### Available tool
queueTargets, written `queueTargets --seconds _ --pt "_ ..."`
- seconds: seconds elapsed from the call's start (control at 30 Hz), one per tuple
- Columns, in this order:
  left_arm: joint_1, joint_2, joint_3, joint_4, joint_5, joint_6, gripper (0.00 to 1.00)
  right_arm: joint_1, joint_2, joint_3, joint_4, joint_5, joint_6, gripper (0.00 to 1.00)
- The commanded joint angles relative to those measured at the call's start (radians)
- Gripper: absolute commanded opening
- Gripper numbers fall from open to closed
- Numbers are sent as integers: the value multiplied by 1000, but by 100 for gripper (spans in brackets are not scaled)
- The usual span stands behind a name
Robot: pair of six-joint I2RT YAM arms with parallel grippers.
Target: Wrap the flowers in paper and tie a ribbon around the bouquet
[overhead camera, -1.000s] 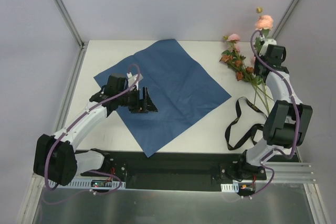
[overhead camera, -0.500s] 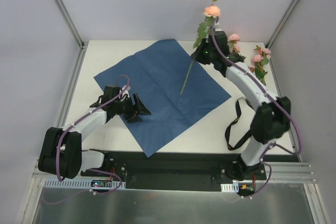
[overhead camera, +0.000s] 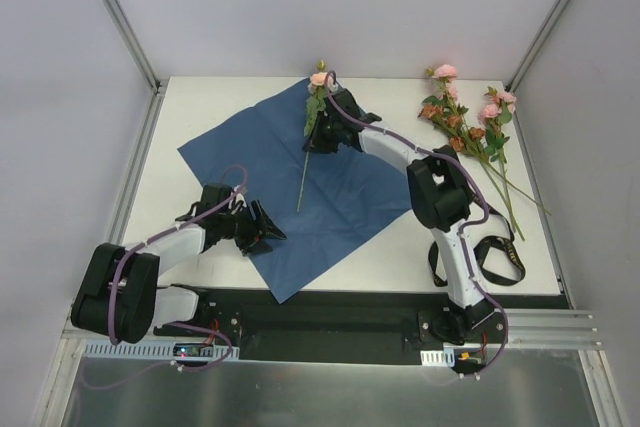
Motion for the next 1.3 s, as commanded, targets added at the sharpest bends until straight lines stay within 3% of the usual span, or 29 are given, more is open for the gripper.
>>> queueTargets --seconds 0.0,0.73,1.27 --pt "-11 -63 -75 -46 -75 -15 59 -5 40 99 33 -68 9 0" --pt "-11 -170 -112 -46 -69 -15 61 67 169 133 70 -94 20 3" --pt "-11 -218 -122 -46 -78 -27 63 97 182 121 29 30 69 22"
